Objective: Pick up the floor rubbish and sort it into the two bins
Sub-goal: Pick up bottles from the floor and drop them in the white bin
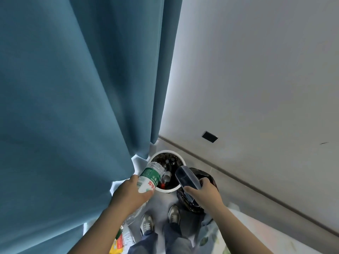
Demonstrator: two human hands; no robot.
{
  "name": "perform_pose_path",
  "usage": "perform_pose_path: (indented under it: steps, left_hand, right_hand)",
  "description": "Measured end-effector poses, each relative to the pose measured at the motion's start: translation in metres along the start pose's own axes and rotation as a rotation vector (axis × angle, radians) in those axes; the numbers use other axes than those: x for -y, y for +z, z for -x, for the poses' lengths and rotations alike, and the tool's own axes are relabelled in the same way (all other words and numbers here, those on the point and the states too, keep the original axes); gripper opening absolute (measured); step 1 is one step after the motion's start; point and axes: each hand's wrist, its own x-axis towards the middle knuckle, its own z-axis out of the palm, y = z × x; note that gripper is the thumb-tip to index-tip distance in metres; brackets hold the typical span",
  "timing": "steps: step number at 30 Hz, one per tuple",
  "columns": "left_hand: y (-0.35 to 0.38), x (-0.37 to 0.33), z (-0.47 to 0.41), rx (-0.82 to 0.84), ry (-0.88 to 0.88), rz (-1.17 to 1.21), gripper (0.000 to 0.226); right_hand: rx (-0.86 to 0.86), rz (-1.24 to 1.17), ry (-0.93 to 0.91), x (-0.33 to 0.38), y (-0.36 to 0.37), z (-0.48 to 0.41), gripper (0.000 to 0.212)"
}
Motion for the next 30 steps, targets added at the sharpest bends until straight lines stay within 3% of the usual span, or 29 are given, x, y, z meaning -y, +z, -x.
perform_pose_path:
  steps: [18,30]
  left_hand:
    - [0.083,0.026,-0.115,0.142,-0.19,0.122,0.053]
    - [0.164,0.058,-0.19,0.177,-0.265,0.115,0.051]
  right_hand:
    - [0.122,0.097,0.105,-0.036,0.072,-0.154,0.068]
    - [0.094,0.011,0.16,-0.073,0.145,-0.241,0.058]
